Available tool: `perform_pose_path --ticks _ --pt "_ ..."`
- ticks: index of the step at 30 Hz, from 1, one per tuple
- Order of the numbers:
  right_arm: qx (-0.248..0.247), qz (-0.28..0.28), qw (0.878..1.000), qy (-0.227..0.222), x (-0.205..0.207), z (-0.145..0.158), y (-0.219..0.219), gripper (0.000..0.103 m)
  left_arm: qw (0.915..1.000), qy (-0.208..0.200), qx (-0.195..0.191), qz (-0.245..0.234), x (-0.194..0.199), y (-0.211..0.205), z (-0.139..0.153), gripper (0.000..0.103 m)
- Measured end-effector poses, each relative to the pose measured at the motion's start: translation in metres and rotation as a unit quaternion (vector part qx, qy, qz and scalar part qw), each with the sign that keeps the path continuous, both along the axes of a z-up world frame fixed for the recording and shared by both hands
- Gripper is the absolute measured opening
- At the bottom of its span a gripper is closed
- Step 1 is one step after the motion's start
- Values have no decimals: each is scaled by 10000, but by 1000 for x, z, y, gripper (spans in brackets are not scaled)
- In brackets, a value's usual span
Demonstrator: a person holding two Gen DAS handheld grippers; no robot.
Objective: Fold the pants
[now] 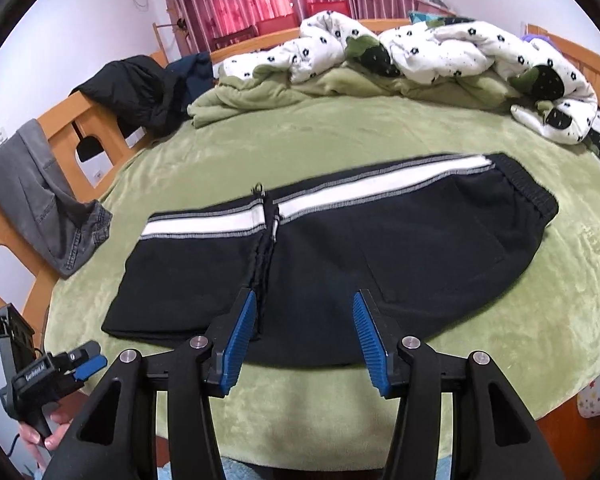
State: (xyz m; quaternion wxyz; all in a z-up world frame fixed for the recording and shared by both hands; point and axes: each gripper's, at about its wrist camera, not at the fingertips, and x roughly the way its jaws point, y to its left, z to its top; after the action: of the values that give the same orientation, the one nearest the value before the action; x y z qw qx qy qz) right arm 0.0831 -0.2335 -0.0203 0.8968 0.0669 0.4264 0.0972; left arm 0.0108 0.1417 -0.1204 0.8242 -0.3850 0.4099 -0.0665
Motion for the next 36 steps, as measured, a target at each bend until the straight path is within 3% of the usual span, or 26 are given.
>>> perform_pose_path --ticks 3,10,13,16,18,26,28,31,33,36 --pt "-130 66 9998 103 2 -6 -1 50 9999 -73 -8 104 4 2 -8 67" --pt "-380 325 9987 -108 -7 -1 -4 51 9973 -485 -198 512 9 17 -12 69" --pt "-581 376 9975 -164 -9 0 -6 51 9967 -293 -23 758 20 23 -18 69" --pt "-761 413 9960 -224 -11 0 -12 51 9926 -145 -174 1194 18 35 -29 67" --pt "-831 389 9955 -228 -12 0 -20 51 9906 -282 -318 1298 13 38 -32 69" --pt "-740 150 9971 -114 -11 0 -61 52 9902 31 229 1375 41 24 -30 66" --pt "-720 76 9973 -101 -13 0 -71 52 9872 95 463 1521 43 20 -21 39" --pt "-674 71 9975 -217 -21 3 -85 52 9850 64 1095 1335 50 6 4 16" --pt "-697 47 9972 -284 -27 5 -92 52 9816 -38 1494 1188 59 -8 33 14" --pt "-577 39 9975 -414 -35 8 -106 52 9834 -162 1640 759 79 -27 71 12"
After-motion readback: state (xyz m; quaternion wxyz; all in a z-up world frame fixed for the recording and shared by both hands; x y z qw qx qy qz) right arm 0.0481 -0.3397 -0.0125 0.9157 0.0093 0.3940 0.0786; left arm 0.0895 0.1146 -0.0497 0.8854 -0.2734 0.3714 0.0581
